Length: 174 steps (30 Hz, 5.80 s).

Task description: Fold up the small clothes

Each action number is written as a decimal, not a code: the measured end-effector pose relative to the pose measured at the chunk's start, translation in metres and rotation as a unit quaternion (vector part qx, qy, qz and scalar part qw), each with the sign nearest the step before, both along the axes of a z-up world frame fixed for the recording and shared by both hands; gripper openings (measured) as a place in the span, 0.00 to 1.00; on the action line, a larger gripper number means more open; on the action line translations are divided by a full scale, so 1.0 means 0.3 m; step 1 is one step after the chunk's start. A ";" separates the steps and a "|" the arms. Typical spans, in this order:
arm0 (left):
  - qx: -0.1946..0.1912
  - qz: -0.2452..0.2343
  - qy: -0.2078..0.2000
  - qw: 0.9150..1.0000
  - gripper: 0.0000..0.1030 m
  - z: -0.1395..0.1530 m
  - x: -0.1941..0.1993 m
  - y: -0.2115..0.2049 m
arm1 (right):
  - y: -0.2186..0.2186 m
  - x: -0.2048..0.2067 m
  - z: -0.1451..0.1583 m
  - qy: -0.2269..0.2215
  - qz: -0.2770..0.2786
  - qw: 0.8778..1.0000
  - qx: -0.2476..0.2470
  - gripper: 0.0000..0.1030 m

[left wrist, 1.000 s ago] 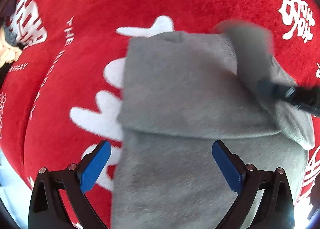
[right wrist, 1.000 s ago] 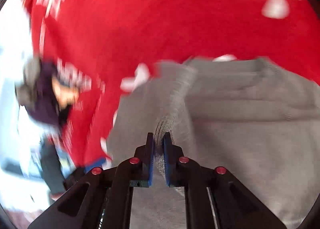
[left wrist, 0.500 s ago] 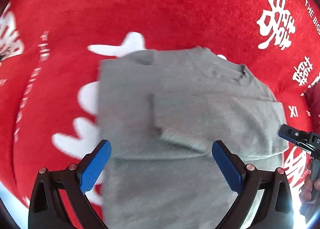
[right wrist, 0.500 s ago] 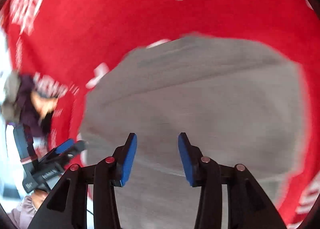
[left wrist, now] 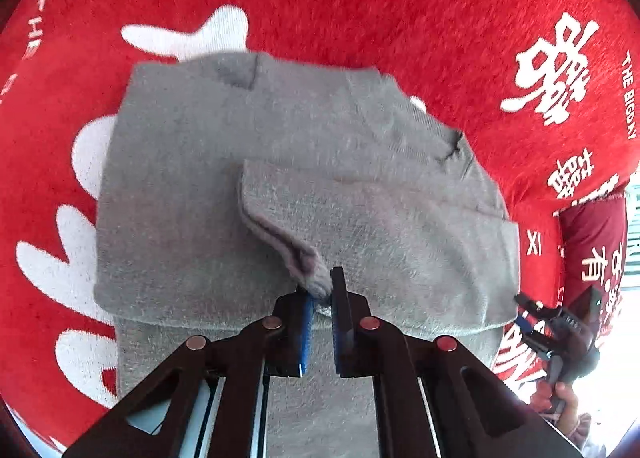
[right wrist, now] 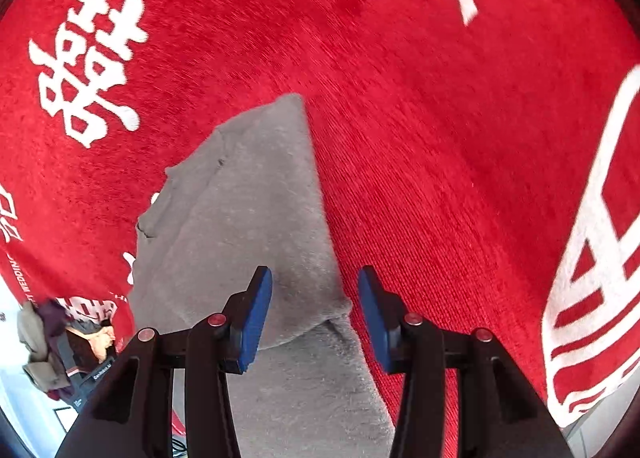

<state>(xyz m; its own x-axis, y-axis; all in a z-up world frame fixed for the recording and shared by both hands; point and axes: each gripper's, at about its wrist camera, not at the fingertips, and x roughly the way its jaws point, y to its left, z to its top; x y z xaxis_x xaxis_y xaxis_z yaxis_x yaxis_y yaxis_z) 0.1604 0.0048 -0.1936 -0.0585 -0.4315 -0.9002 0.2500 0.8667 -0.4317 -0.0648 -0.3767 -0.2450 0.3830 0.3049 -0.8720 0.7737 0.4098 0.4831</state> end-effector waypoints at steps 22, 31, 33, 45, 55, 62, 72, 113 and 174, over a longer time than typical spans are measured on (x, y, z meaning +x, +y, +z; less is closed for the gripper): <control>0.114 0.025 -0.072 0.991 0.63 0.052 -0.079 0.136 | 0.079 0.087 0.032 0.072 0.145 0.981 -0.106 0.52; 0.100 0.041 -0.068 0.992 0.63 0.049 0.005 0.131 | 0.073 0.065 0.022 0.036 0.128 0.990 -0.050 0.52; 0.118 0.037 -0.057 0.991 0.63 0.008 0.022 0.133 | 0.057 0.057 -0.007 0.030 0.120 0.992 -0.023 0.52; 0.189 -0.001 -0.093 0.978 0.63 0.017 -0.023 0.204 | 0.091 0.041 0.021 0.063 0.160 0.982 -0.075 0.52; 0.196 -0.006 -0.068 0.978 0.63 0.072 -0.074 0.201 | 0.177 0.012 0.066 0.068 0.164 0.983 -0.053 0.59; 0.206 -0.050 -0.077 0.974 0.92 0.078 -0.148 0.091 | 0.268 0.036 0.085 0.056 0.173 0.982 -0.042 0.72; 0.202 -0.083 -0.052 0.975 0.92 0.052 -0.236 0.013 | 0.347 0.045 0.040 0.076 0.188 0.978 -0.046 0.80; 0.173 -0.023 -0.046 0.984 0.92 0.168 -0.681 -0.083 | 0.240 -0.032 -0.009 -0.050 0.104 0.989 0.092 1.00; -0.055 -0.074 0.095 0.991 0.09 0.024 -0.817 0.478 | 0.656 -0.592 -0.047 -0.022 0.269 0.945 0.185 0.12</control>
